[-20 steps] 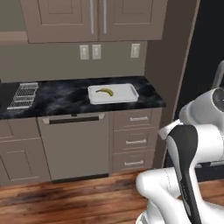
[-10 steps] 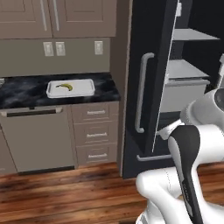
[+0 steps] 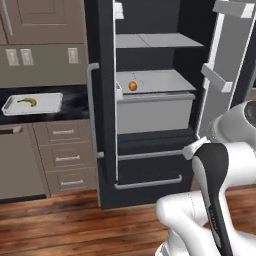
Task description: Pick the banana and peach from the fridge and place them inside the tupperware on the counter.
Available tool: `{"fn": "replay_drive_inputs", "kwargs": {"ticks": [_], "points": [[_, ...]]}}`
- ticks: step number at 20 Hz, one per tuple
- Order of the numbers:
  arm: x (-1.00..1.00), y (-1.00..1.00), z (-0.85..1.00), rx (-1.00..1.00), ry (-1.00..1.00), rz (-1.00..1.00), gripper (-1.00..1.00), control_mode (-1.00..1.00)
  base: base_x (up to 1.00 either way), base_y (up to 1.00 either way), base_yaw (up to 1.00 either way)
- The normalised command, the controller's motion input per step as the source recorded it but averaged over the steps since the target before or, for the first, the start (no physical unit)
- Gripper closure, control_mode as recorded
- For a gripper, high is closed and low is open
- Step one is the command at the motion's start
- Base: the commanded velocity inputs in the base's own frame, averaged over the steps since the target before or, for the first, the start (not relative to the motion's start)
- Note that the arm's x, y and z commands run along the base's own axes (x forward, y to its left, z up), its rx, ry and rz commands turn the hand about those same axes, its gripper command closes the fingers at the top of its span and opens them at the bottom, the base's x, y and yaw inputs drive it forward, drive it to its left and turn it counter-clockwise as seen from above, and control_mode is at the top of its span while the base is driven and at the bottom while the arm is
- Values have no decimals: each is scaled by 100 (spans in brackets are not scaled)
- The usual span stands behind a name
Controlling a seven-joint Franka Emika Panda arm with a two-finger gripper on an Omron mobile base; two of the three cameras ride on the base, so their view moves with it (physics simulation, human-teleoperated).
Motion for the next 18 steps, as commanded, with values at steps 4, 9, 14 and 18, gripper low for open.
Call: {"fn": "replay_drive_inputs", "kwargs": {"ticks": [4, 9, 14, 18], "points": [[0, 0, 0, 0, 0, 0, -100, 100, 25, -77, 0], [0, 0, 0, 0, 0, 0, -100, 100, 75, -22, 0], [0, 0, 0, 0, 0, 0, -100, 100, 99, 0, 0], [0, 0, 0, 0, 0, 0, -100, 100, 100, 4, 0]]}}
